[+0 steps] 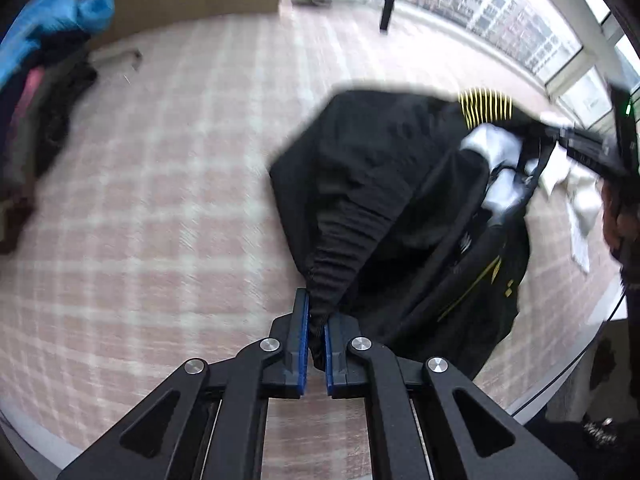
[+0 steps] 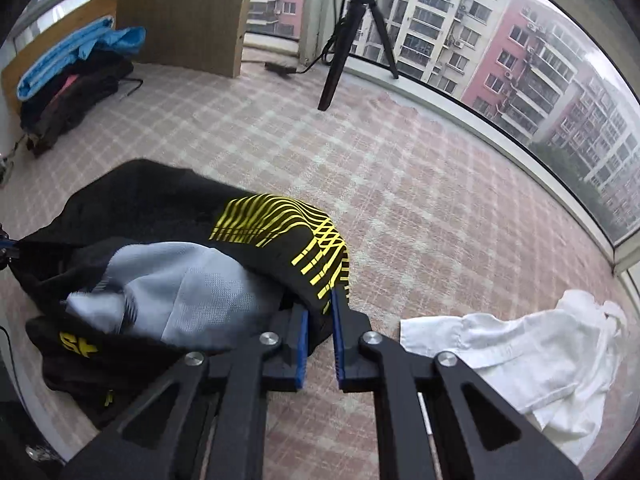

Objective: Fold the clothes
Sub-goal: 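Lift the jacket with both grippers and shake it out, then lower the black garment onto the bedspread with both grippers, laying it flat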

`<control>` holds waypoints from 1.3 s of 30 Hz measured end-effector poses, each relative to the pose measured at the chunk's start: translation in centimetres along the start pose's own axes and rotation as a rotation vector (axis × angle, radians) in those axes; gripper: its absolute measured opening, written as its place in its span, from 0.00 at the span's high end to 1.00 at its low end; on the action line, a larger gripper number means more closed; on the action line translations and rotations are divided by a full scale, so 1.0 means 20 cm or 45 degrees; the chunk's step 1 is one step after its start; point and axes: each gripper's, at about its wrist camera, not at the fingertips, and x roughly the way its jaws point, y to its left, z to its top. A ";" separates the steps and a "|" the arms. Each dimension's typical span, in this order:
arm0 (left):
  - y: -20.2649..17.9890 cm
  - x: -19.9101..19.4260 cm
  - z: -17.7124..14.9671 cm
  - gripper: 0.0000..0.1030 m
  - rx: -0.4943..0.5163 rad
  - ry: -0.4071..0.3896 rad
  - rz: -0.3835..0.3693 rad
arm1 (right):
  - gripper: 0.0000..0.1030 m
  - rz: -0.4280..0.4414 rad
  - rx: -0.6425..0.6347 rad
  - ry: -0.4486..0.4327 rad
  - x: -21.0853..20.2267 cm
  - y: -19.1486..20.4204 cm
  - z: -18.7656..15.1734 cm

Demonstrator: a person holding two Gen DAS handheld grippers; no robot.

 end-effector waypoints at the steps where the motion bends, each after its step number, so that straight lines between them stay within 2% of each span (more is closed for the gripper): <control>1: 0.01 -0.08 0.04 0.95 0.011 -0.046 0.013 | 0.91 0.017 0.017 -0.018 -0.04 0.00 0.01; 3: 0.04 -0.24 0.13 0.95 0.036 -0.143 0.040 | 0.92 0.050 0.056 -0.070 -0.16 0.00 0.05; 5: 0.06 -0.43 0.24 0.95 0.059 -0.255 0.055 | 0.92 0.076 0.106 -0.170 -0.34 0.00 0.13; 11: 0.06 -1.20 0.58 0.96 0.162 -0.663 0.023 | 0.92 0.044 0.320 -0.569 -1.08 -0.01 0.40; 16: -0.01 -1.85 0.68 0.96 0.292 -0.959 0.004 | 0.92 -0.059 0.389 -0.835 -1.65 0.12 0.49; 20: -0.05 -2.22 0.59 0.96 0.407 -1.119 0.014 | 0.92 -0.134 0.403 -0.988 -2.02 0.26 0.48; 23: -0.02 -2.27 0.54 0.96 0.449 -1.130 -0.025 | 0.92 -0.198 0.393 -1.032 -2.15 0.38 0.43; 27: 0.04 -2.33 0.48 0.96 0.500 -1.135 -0.084 | 0.92 -0.226 0.411 -1.052 -2.22 0.52 0.32; 31: 0.05 -2.27 0.46 0.96 0.533 -1.086 -0.127 | 0.92 -0.258 0.397 -1.057 -2.24 0.62 0.23; 36: 0.08 -2.15 0.52 0.96 0.505 -0.993 -0.178 | 0.92 -0.245 0.434 -0.991 -2.15 0.58 0.25; 39: 0.11 -1.96 0.63 0.96 0.444 -0.886 -0.204 | 0.92 -0.223 0.507 -0.906 -1.97 0.48 0.29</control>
